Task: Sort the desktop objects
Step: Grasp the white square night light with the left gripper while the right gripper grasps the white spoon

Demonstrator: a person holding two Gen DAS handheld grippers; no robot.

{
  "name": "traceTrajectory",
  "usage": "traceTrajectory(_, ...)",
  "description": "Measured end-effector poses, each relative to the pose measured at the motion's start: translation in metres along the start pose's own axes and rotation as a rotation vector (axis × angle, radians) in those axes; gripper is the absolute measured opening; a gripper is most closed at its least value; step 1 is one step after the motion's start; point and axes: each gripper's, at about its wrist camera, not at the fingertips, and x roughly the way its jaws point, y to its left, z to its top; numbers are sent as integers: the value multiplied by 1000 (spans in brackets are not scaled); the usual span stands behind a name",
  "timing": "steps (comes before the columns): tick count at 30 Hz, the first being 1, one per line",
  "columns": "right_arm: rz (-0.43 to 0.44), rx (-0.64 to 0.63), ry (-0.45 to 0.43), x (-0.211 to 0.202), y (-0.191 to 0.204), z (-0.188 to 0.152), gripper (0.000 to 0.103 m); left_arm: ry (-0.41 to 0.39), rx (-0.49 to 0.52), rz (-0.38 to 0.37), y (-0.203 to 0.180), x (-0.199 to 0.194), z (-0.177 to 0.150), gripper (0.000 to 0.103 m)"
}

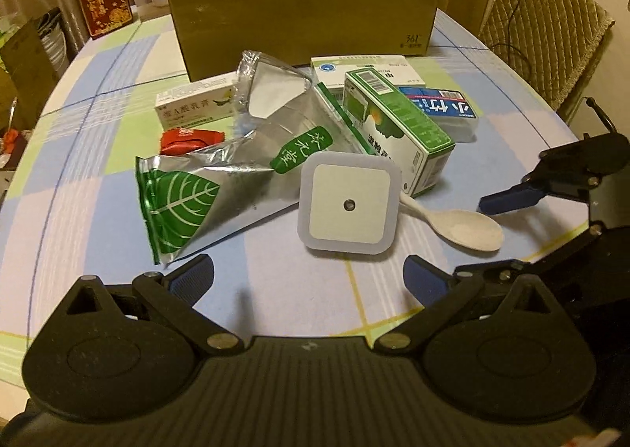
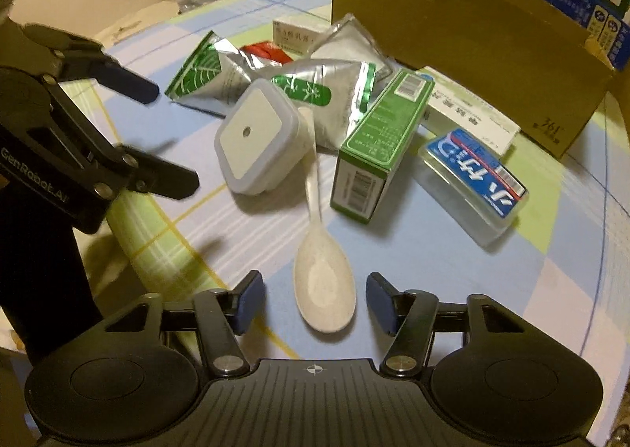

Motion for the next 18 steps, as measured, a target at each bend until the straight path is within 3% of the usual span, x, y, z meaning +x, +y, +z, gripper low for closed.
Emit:
traceTrajectory(3,8,1,-8,2,-3,2,48,15,1,-27,1,9,1,92)
traceTrajectory(7,5,5,-8,1,-5,3,42,10,8,-56,0,15,2,92)
traceTrajectory(14,11,-9,-7,-1,-8,0,41,-15,18,-100,-2,22,7,92)
traceTrajectory(18,12,-23,-8,-2,-6,-1,30,-21,21,-108,-3,27,9,92)
